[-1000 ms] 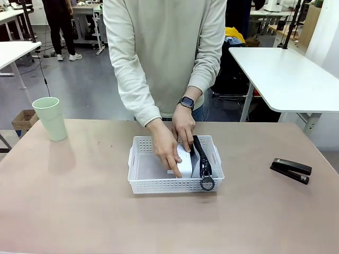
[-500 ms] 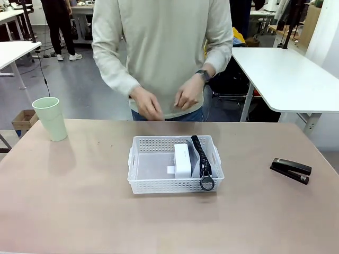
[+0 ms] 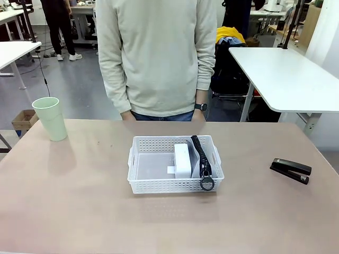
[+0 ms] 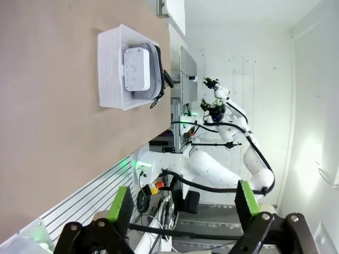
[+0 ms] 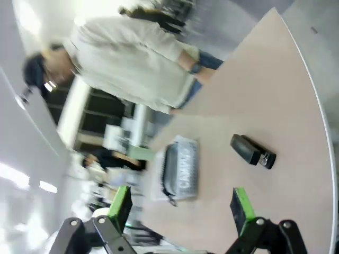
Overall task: Efficiently arrange items inside the basket to fit them all.
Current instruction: Pick up the Stapler and place it inside the Organizing basket.
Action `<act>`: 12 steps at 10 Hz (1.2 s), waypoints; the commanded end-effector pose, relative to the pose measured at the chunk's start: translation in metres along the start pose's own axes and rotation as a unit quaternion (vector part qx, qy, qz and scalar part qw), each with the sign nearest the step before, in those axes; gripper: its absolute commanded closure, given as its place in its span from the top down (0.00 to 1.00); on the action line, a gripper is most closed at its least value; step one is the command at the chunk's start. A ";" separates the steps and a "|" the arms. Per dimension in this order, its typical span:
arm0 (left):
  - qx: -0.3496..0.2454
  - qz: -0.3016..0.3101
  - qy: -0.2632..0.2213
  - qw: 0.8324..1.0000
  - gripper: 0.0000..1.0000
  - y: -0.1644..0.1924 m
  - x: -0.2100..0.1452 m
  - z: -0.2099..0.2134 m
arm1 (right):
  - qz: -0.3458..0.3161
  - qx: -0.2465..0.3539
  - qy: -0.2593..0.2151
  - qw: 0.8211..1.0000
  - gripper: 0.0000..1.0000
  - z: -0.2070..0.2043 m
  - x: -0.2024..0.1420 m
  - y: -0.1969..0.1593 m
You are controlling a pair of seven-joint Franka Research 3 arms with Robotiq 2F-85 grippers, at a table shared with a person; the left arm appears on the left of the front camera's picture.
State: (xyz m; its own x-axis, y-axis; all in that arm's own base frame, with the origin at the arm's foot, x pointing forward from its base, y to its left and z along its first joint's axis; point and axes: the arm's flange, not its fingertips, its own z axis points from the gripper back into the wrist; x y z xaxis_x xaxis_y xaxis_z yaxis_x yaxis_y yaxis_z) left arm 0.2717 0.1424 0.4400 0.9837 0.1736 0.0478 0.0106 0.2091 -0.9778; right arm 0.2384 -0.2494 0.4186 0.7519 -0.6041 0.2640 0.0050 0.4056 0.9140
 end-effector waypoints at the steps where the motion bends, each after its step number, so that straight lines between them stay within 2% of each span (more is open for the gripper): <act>1: -0.003 0.004 0.003 1.000 1.00 -0.002 -0.003 0.002 | 0.097 -0.126 0.097 0.983 1.00 -0.068 -0.011 0.072; 3: -0.003 0.004 0.003 1.000 1.00 -0.002 -0.003 0.002 | 0.154 -0.213 0.165 0.951 1.00 -0.126 -0.023 0.102; 5: -0.003 0.004 0.003 1.000 1.00 -0.002 -0.003 0.002 | 0.223 -0.307 0.247 0.892 1.00 -0.182 -0.053 0.118; 6: -0.003 0.004 0.003 1.000 1.00 -0.002 -0.003 0.002 | 0.251 -0.346 0.275 0.861 1.00 -0.204 -0.064 0.120; 7: -0.003 0.004 0.003 1.000 1.00 -0.002 -0.003 0.002 | 0.266 -0.392 0.278 0.835 1.00 -0.222 -0.070 0.119; 8: -0.003 0.004 0.003 1.000 1.00 -0.002 -0.003 0.002 | 0.271 -0.411 0.250 0.834 1.00 -0.234 -0.072 0.115; 9: -0.003 0.004 0.003 1.000 1.00 -0.002 -0.003 0.002 | 0.257 -0.388 0.216 0.858 1.00 -0.232 -0.063 0.110; 10: -0.003 0.004 0.003 1.000 1.00 -0.002 -0.003 0.002 | 0.265 -0.371 0.285 0.843 1.00 -0.238 -0.062 0.134; 12: -0.003 0.004 0.003 1.000 1.00 -0.002 -0.003 0.002 | 0.265 -0.371 0.285 0.843 1.00 -0.238 -0.062 0.134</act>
State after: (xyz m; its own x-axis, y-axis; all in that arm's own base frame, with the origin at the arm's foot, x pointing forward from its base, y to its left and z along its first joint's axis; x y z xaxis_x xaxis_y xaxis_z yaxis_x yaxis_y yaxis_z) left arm 0.2719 0.1426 0.4395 0.9836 0.1745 0.0451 0.0075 0.2105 -0.9776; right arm 0.3531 0.0065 0.4475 0.9728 0.1262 0.1945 -0.1637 0.9679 0.1908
